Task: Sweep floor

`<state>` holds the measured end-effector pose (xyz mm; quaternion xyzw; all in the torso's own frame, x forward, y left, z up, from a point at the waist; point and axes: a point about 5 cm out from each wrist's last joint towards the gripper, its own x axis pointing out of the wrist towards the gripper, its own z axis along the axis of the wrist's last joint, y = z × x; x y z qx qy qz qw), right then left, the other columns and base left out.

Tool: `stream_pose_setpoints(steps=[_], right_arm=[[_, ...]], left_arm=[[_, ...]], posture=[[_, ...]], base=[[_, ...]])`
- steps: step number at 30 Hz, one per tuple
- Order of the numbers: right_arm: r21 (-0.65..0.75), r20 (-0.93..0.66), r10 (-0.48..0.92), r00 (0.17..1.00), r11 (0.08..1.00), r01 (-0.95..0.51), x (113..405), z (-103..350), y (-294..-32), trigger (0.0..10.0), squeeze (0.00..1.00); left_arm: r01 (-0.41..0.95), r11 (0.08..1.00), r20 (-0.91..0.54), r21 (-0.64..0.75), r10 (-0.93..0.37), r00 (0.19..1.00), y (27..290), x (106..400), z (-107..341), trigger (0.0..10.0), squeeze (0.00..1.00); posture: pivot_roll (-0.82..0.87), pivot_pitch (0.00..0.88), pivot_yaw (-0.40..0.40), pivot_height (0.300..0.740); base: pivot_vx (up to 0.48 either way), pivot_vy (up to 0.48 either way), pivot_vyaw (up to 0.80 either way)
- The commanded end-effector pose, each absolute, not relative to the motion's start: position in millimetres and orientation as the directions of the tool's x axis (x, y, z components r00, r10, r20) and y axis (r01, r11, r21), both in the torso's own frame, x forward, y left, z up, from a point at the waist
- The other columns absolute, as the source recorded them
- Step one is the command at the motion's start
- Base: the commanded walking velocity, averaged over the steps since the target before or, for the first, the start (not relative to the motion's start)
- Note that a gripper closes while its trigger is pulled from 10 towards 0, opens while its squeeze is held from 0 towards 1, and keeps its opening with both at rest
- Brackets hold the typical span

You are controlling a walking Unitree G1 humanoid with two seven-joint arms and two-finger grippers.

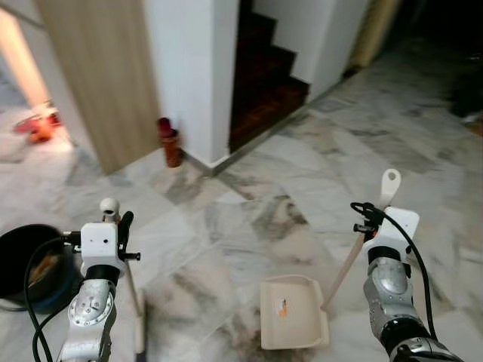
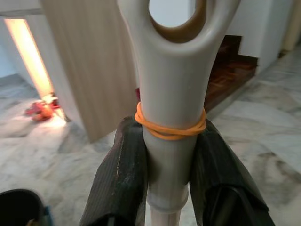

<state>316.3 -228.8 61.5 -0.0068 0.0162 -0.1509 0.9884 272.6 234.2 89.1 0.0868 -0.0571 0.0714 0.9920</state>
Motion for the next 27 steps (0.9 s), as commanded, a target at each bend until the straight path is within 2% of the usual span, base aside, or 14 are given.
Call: stream_pose_setpoints(steps=[1,11,27], right_arm=[[-0.019,-0.003,-0.295,0.956,0.955,0.294,319,66,-228,10.0,0.00],[0.002,0.025,-0.341,0.940,0.940,0.341,318,71,-235,10.0,0.00],[-0.002,0.027,-0.343,0.939,0.939,0.343,315,69,-233,10.0,0.00]], left_arm=[[-0.159,0.970,0.162,0.182,0.130,0.978,237,275,98,10.0,0.00],[-0.119,0.975,0.150,0.190,0.092,0.984,234,283,99,10.0,0.00],[-0.104,0.975,0.154,0.196,0.074,0.985,234,287,101,10.0,0.00]], posture=[[0.08,0.000,-0.037,0.740],[0.04,0.000,0.005,0.740],[0.05,0.000,0.009,0.740]], base=[[0.000,0.000,-0.80],[0.000,0.000,-0.80],[0.000,0.000,-0.80]])
